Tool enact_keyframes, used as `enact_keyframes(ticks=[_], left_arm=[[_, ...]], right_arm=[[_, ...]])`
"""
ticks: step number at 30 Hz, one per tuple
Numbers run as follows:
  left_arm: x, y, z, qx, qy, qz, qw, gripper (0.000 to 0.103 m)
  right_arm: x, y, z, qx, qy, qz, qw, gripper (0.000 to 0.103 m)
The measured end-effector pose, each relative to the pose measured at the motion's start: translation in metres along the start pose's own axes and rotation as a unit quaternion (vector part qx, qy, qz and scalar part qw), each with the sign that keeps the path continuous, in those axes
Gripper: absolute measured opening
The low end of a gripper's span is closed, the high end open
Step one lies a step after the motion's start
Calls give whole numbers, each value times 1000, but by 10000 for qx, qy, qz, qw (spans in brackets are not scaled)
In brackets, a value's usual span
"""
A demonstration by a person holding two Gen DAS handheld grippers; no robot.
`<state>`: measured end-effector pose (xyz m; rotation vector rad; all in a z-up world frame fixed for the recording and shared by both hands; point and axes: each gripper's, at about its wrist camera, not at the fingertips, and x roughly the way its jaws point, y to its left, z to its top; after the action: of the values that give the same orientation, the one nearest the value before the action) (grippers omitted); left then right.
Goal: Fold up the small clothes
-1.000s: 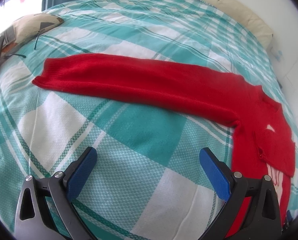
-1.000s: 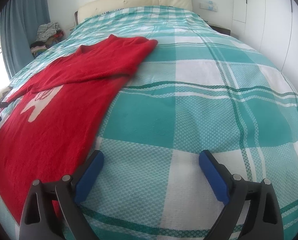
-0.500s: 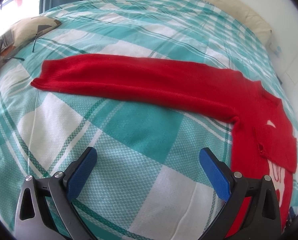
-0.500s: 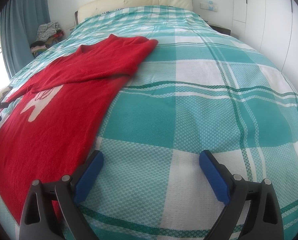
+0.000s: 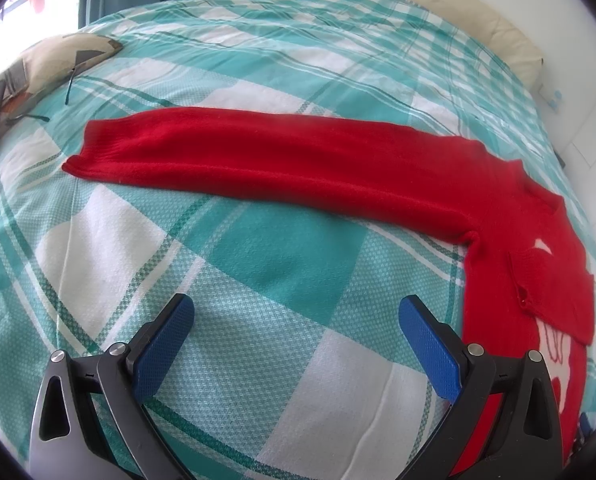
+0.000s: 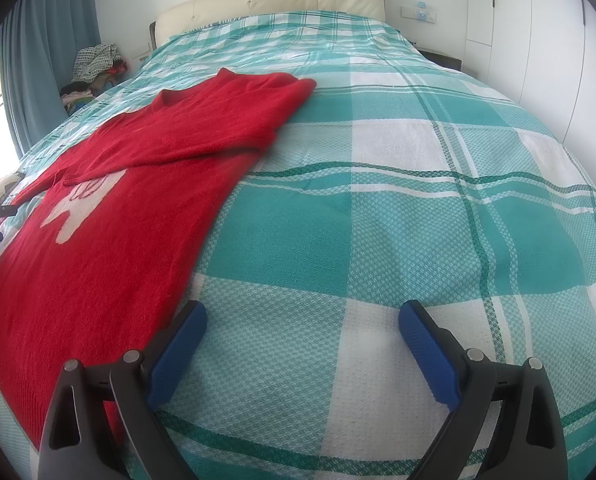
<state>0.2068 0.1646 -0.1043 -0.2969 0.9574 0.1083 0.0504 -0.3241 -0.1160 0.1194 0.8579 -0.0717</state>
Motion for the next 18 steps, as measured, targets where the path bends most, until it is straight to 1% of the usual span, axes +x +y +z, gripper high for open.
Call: enact_keyframes(ticks=[18], left_arm=[[1,0,-1,15,12,9,10000,102]], right_arm=[[0,0,1,-2,2,0,10000,96]])
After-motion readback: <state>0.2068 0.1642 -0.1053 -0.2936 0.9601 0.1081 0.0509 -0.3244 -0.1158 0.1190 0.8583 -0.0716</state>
